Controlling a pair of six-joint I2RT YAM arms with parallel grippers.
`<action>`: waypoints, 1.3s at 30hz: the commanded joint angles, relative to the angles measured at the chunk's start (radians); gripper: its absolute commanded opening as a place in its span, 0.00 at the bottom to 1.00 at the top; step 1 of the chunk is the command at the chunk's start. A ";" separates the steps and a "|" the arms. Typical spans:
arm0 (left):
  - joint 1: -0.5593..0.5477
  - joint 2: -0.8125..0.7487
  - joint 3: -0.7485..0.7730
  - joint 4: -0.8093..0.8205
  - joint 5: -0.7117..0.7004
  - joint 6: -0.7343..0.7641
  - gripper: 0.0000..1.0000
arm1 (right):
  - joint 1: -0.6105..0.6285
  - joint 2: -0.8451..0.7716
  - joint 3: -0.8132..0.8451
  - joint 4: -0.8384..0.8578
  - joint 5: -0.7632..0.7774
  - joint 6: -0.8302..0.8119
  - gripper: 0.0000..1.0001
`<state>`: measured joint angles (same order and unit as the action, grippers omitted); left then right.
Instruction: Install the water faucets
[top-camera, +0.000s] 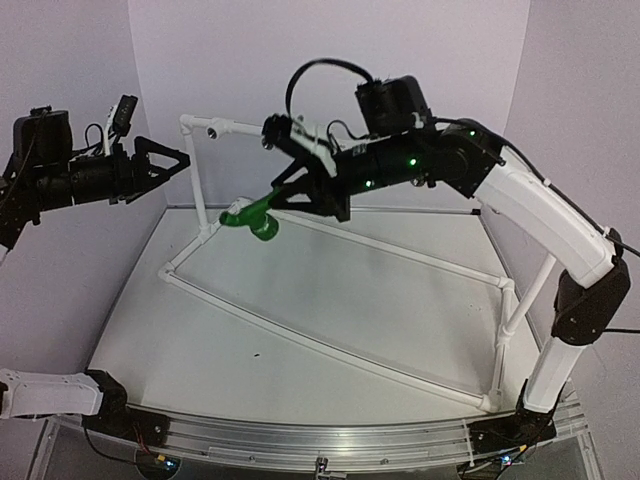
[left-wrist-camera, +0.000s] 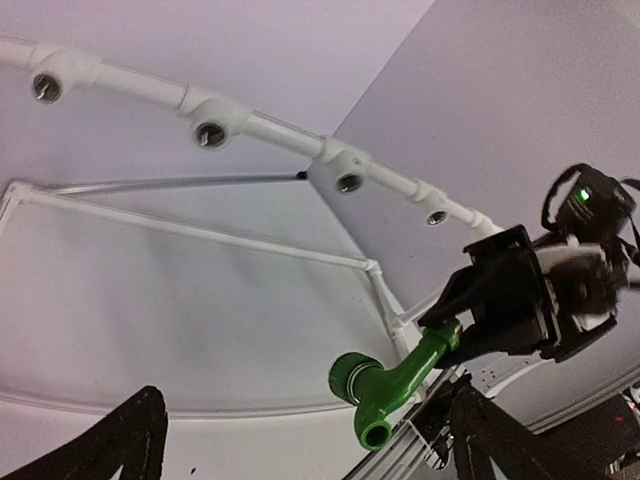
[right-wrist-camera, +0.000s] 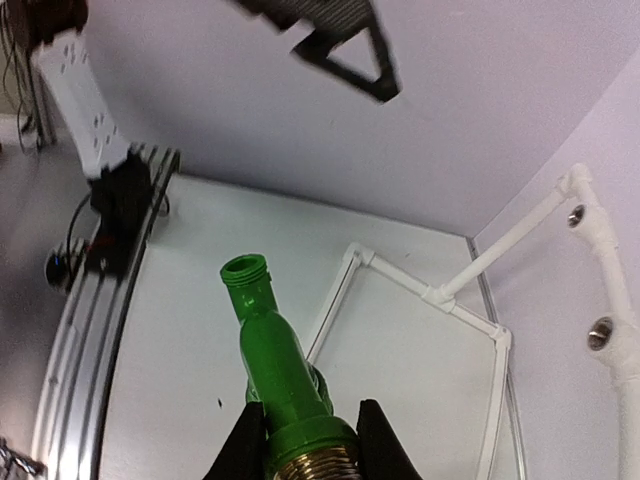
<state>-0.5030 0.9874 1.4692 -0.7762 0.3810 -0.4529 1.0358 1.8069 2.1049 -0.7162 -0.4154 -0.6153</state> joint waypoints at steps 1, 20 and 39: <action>-0.002 0.063 -0.013 0.112 0.213 0.100 0.94 | -0.059 0.047 0.150 0.064 -0.183 0.352 0.00; -0.004 0.058 -0.179 0.479 0.432 0.050 0.75 | -0.192 0.139 0.183 0.227 -0.403 0.822 0.00; -0.087 0.226 -0.140 0.586 0.430 -0.020 0.46 | -0.194 0.164 0.176 0.305 -0.467 0.902 0.00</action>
<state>-0.5768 1.2079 1.2938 -0.2724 0.8104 -0.4704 0.8429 1.9686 2.2623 -0.4892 -0.8513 0.2642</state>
